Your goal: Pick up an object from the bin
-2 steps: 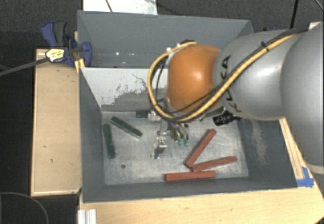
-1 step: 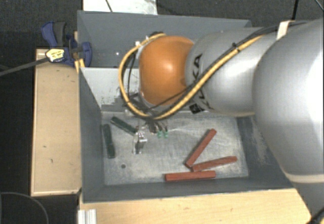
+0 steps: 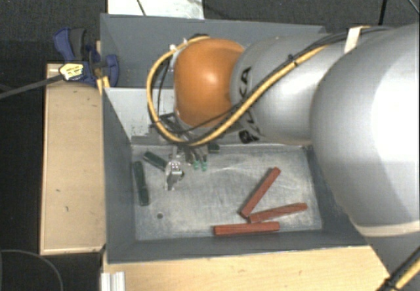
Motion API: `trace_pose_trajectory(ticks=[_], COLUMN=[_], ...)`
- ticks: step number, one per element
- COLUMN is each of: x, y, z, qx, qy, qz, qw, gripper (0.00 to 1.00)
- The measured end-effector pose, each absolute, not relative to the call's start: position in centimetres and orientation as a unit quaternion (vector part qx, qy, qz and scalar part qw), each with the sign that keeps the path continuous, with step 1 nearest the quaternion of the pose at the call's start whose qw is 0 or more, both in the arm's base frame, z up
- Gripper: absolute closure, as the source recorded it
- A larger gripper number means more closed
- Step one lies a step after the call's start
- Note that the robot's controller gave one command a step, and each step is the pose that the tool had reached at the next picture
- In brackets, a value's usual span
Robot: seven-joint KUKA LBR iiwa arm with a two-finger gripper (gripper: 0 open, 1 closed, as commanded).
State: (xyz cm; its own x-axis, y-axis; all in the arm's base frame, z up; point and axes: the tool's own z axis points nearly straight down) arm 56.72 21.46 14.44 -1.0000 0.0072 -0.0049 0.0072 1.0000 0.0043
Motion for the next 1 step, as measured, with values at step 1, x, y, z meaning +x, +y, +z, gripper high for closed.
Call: trace_pose_trajectory(ticks=[1], x=[57.15], y=[20.53], z=[8.29], qx=[0.042], qy=[0.999], qz=[0.002], qw=[0.004], gripper=[0.00])
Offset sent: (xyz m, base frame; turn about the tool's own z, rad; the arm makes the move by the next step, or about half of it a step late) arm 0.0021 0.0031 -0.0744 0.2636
